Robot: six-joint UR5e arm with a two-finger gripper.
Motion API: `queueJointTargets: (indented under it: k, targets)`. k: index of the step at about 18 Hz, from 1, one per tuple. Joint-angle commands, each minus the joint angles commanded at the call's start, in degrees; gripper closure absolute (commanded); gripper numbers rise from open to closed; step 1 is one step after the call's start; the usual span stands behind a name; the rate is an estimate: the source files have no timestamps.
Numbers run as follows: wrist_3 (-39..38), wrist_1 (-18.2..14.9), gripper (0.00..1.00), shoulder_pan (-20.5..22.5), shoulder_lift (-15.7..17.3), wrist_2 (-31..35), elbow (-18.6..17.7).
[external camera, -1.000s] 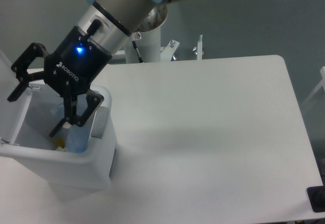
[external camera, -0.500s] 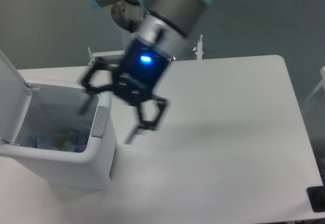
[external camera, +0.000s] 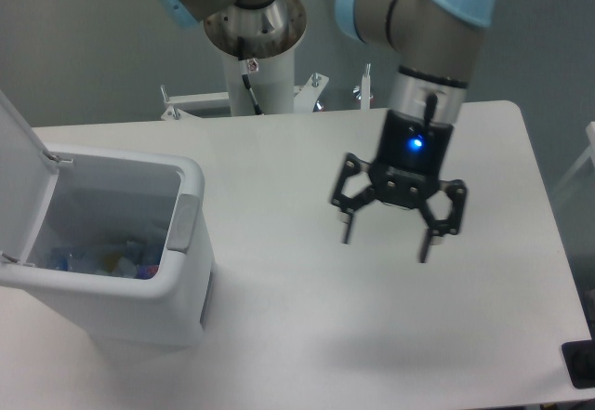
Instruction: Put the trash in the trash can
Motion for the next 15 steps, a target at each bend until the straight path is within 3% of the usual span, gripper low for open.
queueJointTargets:
  k: [5, 15]
  targets:
    - [6.2, -0.2, 0.0, 0.4, -3.4, 10.1, -0.2]
    - [12.9, -0.2, 0.0, -0.1, -3.2, 14.5, -1.8]
